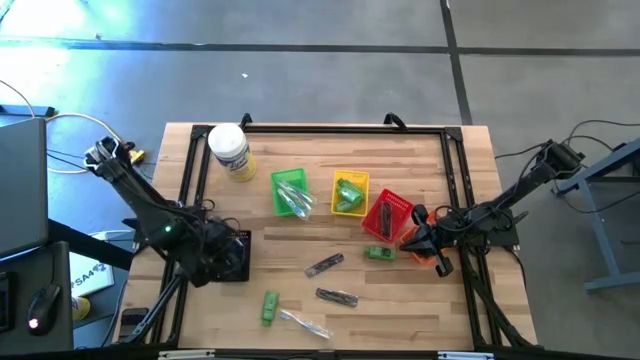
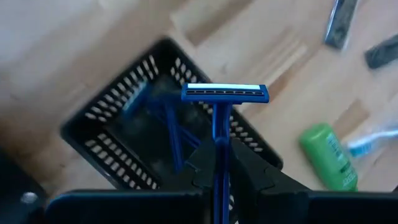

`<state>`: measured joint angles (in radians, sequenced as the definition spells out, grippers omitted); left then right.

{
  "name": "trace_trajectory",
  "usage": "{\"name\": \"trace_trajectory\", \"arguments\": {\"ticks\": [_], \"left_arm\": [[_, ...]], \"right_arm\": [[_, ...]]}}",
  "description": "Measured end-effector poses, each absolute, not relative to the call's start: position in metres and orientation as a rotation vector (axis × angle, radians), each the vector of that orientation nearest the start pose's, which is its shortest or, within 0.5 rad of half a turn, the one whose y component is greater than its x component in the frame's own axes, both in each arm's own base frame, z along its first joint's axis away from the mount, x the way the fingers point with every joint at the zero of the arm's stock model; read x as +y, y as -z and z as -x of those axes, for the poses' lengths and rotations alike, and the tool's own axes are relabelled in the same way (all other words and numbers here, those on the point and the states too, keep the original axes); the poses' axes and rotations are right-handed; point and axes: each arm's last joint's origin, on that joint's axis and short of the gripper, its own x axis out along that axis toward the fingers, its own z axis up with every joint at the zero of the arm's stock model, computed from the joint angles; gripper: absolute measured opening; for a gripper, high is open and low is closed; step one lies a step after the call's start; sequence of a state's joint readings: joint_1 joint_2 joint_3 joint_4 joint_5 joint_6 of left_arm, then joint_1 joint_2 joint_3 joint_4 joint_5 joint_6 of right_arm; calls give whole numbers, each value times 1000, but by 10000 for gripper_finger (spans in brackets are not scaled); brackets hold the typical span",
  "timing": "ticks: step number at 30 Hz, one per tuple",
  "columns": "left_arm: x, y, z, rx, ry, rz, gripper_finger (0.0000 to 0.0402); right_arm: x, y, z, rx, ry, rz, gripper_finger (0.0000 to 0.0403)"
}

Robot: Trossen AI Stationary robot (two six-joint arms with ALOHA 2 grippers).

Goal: Pick & Place Travel size toiletries
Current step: Put the blue razor into the black bin, then put the black hair comb into the red bin

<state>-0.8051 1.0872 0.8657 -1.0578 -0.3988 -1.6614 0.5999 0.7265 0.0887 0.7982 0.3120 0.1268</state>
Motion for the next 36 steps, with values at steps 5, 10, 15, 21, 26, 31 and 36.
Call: {"name": "trace_trajectory", "arguments": {"ticks": [5, 10, 15, 21, 26, 31, 36], "left_arm": [[-120, -231, -129, 1017, -552, 805, 21], [-119, -216, -129, 1023, -586, 809, 21], [-117, -199, -126, 1033, -664, 818, 21], [-118, -192, -127, 1010, -659, 824, 21], [-117, -192, -128, 998, -656, 819, 32], [-120, -193, -130, 994, -606, 801, 73], [-122, -194, -132, 982, -584, 817, 125]], "right_arm": [[77, -196, -128, -124, -294, -195, 6], [77, -196, -128, -123, -294, -195, 6], [77, -196, -128, -122, -294, -194, 6], [77, -196, -128, -122, -293, -194, 6], [77, -196, -128, -122, -293, -194, 6], [77, -196, -128, -121, -293, -194, 6], [77, -196, -128, -121, -293, -194, 6]]}}
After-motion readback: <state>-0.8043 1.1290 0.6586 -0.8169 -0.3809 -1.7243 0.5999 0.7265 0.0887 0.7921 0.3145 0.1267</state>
